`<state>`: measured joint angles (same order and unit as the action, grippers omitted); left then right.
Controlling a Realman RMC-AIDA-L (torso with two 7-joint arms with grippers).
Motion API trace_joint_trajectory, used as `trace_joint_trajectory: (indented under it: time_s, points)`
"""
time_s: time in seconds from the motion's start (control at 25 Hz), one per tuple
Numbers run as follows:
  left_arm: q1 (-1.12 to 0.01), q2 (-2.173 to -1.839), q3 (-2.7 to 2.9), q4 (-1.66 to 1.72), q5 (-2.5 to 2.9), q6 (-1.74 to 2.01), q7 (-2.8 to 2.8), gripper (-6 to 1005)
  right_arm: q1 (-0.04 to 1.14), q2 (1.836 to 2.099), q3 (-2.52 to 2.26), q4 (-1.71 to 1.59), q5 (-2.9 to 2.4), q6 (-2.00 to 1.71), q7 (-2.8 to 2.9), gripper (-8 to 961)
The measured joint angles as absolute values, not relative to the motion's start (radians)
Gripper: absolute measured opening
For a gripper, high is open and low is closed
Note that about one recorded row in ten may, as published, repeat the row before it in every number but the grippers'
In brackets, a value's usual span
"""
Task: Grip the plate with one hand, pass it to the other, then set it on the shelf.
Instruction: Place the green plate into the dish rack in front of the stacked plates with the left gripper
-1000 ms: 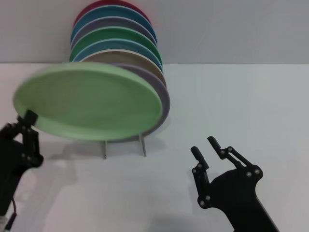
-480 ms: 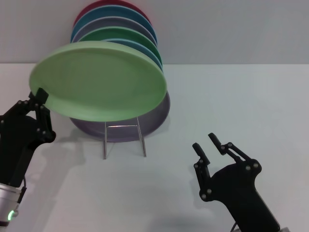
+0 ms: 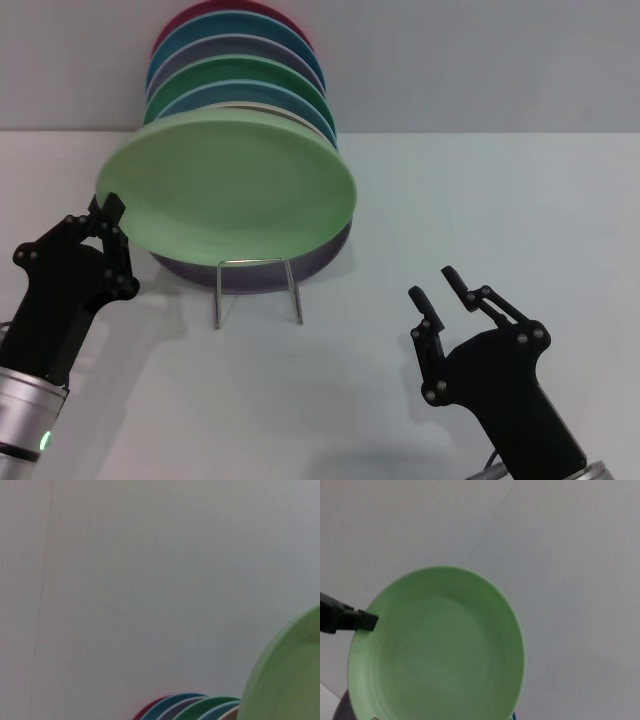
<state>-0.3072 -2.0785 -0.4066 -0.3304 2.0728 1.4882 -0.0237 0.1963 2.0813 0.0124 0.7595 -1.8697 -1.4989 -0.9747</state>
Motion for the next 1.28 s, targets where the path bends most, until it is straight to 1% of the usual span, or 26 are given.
trace_joint_trajectory:
  time_s: [0.6, 1.08, 1.28]
  points:
    - [-0.313, -2.078, -0.403, -0.338, 2.072, 1.371, 0.004, 65, 0.207, 2.079, 0.026, 0.756, -1.870, -1.502, -0.976, 275]
    - [-0.309, -2.079, -0.400, -0.337, 2.074, 1.326, 0.005, 74, 0.215, 2.082, 0.038, 0.756, -1.870, -1.497, -0.981, 274]
    - [-0.306, -2.078, -0.399, -0.338, 2.078, 1.324, 0.005, 78, 0.221, 2.083, 0.038, 0.758, -1.870, -1.495, -0.982, 289]
